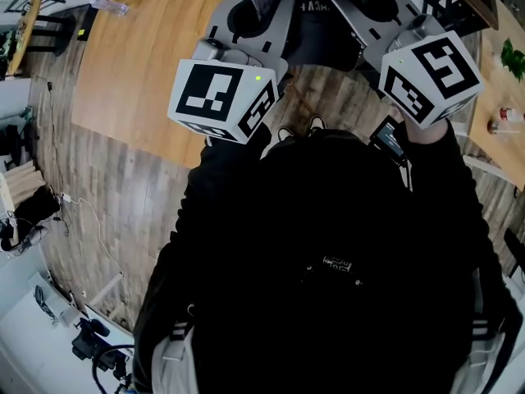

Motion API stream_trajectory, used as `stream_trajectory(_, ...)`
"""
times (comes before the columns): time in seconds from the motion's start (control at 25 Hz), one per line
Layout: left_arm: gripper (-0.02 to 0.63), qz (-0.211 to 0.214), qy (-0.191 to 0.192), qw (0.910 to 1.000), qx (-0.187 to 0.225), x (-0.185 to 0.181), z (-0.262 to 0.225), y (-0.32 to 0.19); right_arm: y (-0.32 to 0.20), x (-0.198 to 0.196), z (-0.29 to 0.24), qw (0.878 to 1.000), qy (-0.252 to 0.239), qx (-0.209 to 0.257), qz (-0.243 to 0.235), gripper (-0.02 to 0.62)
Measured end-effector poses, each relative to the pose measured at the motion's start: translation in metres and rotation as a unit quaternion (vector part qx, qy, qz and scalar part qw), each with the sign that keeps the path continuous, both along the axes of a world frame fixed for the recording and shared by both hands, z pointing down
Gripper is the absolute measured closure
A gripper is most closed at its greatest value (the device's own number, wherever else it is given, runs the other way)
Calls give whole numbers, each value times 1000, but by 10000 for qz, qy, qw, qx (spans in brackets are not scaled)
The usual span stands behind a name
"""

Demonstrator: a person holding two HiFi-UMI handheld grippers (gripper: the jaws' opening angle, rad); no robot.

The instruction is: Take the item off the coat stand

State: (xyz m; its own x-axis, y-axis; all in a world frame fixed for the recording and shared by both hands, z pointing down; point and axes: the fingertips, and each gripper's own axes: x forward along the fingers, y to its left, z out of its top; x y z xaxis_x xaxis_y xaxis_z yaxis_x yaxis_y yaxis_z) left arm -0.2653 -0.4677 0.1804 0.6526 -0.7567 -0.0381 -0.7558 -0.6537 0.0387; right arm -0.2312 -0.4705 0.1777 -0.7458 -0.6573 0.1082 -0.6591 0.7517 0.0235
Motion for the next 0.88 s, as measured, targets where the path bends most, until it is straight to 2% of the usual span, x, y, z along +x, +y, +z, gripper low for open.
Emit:
stream_trajectory(0.52, 583, 7, -51, 9990, 452, -10, -28, 30, 29, -9, -29, 9990, -170, 396, -120, 569)
stream_trajectory(0.88, 583, 67, -62, 9962, 861, -3, -47, 54, 56, -2, -49, 9969, -417, 649, -168, 569)
